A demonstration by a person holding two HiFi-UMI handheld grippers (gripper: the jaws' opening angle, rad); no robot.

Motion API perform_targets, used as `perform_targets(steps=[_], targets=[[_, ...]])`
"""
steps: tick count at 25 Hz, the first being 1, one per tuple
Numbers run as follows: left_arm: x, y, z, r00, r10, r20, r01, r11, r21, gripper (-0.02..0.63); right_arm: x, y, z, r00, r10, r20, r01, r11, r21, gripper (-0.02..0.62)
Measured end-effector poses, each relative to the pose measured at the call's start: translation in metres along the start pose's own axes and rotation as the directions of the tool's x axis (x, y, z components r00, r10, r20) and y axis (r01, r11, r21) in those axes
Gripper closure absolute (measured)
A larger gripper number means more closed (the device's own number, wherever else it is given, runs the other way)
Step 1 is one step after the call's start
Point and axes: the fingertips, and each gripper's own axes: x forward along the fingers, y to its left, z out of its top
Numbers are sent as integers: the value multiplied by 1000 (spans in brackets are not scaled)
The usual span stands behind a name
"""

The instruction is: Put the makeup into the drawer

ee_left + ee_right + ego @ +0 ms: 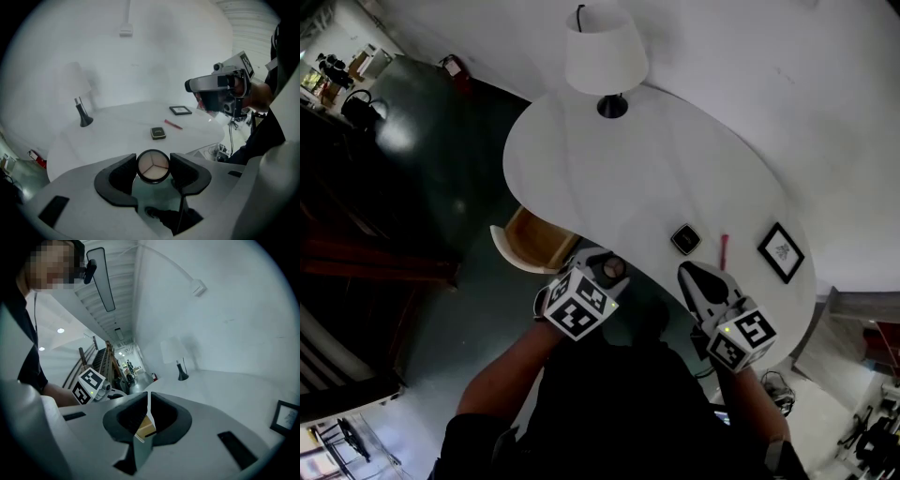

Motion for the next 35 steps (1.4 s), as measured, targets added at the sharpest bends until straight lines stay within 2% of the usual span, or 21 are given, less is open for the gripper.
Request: perform_targets(steps=[8,17,22,26,30,35], targets=[[-55,68,-54,999,41,20,-40,998,-43,371,87,68,-1,998,61,-34,-61,998,-26,577],[-105,136,-111,997,63,33,-62,997,-52,371,167,132,7,995,97,-36,-99,994,-47,577],[-112,157,-122,995,88,35,-84,990,-111,372,192,140,5,988,135,-78,-139,989,-43,577],[-111,180,-128,993,112,33,-104,977,-188,371,213,136,10,980,168,-106,-174,984,-50,577],[-94,195,-139,991,129,21,-120,959,-259,373,229,120,1,972,193,-134,-197,980,-18,577],[-65,216,-159,988,152,10,-143,945,-296,373,252,107,-21,960,216,-176,-220,976,-3,577]])
